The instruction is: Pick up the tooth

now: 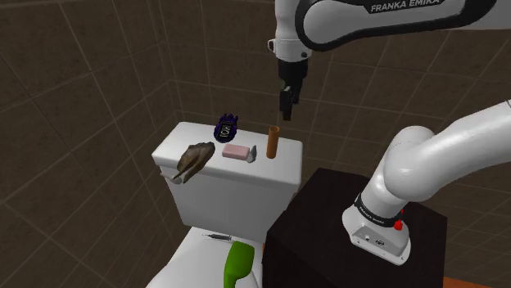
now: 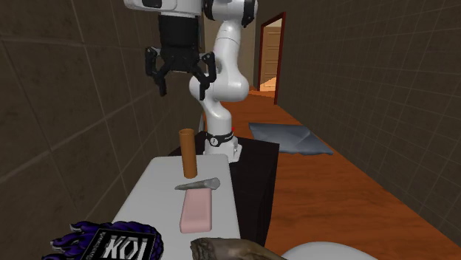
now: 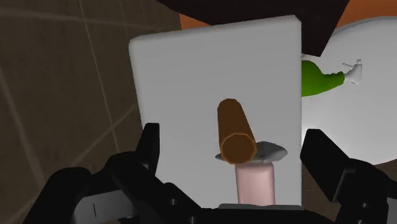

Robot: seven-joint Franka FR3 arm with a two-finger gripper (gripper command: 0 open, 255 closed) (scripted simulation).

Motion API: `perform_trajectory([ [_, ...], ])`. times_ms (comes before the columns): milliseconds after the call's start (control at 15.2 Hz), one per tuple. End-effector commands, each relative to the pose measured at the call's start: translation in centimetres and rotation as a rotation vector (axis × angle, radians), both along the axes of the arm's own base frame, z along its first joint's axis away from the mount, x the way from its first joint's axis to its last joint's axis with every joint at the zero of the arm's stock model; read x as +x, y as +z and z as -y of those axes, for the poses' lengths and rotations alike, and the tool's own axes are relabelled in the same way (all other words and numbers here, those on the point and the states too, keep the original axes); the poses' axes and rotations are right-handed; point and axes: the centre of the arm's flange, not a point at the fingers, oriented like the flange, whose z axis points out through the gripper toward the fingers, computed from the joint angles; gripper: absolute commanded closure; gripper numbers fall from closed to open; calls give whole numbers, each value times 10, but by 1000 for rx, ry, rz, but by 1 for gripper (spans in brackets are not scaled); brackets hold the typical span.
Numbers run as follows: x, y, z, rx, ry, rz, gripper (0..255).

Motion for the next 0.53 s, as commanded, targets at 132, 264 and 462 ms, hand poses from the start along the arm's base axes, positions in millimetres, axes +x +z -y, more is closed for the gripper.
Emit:
perform_trajectory([
  [132, 37, -16, -37, -81, 181, 41, 0],
  [264, 50, -25, -59, -122, 270, 61, 0],
  [462, 68, -39, -93, -183, 403, 91, 0],
])
